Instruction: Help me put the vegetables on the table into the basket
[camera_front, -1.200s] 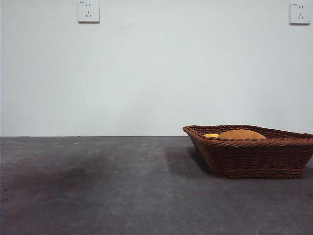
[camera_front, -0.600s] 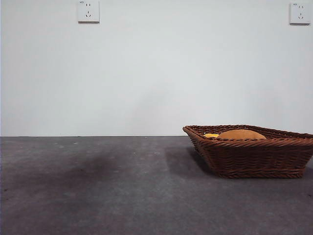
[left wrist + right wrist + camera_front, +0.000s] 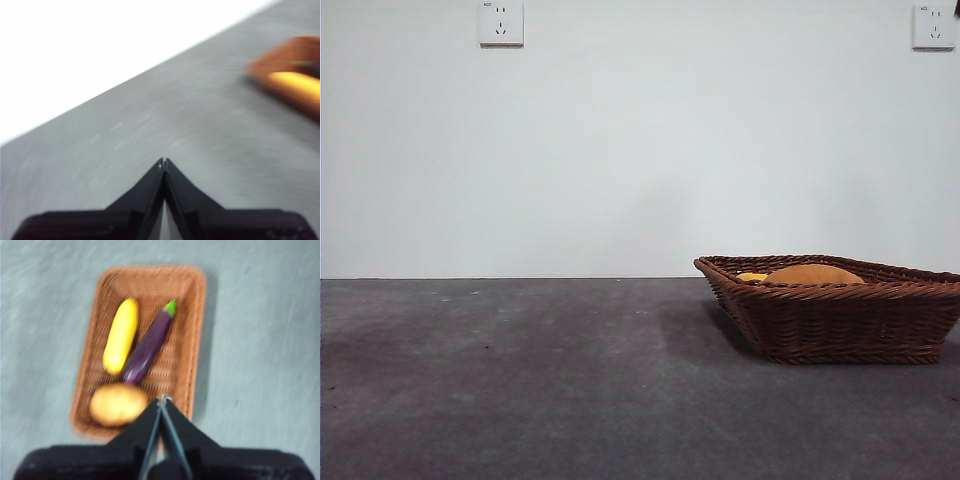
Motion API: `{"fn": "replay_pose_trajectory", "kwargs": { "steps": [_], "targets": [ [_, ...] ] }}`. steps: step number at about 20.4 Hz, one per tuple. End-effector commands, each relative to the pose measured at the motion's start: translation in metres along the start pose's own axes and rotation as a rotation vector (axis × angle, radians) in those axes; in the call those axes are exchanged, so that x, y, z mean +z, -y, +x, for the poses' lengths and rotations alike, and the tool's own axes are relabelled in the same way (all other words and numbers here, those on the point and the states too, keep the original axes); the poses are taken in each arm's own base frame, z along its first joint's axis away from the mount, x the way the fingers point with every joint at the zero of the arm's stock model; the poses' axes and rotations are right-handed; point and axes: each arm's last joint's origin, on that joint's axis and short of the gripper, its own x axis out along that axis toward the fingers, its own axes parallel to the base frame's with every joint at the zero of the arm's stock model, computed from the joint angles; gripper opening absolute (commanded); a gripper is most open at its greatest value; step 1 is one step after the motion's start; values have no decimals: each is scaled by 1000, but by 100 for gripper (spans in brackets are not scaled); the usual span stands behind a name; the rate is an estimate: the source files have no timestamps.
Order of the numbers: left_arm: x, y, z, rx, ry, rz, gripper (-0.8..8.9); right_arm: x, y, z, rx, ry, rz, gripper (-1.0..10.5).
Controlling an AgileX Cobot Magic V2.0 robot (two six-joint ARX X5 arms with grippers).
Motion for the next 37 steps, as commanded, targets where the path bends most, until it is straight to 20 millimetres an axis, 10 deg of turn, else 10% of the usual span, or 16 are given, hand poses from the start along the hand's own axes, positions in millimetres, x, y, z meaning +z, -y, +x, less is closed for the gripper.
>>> {"fn": "replay_pose_trajectory", "kwargs": {
  "steps": [1,13,37],
  "targets": [
    [-73,11,16,74,19,-209,-1,12,5,16,-5,40,-7,2],
    [-164,36,18,210,65,-396,-1,44,14,39,-48,258,-61,2],
    [-164,35,10,316,90,-355,-1,49,14,37,-62,312,-73,2]
  ]
}}
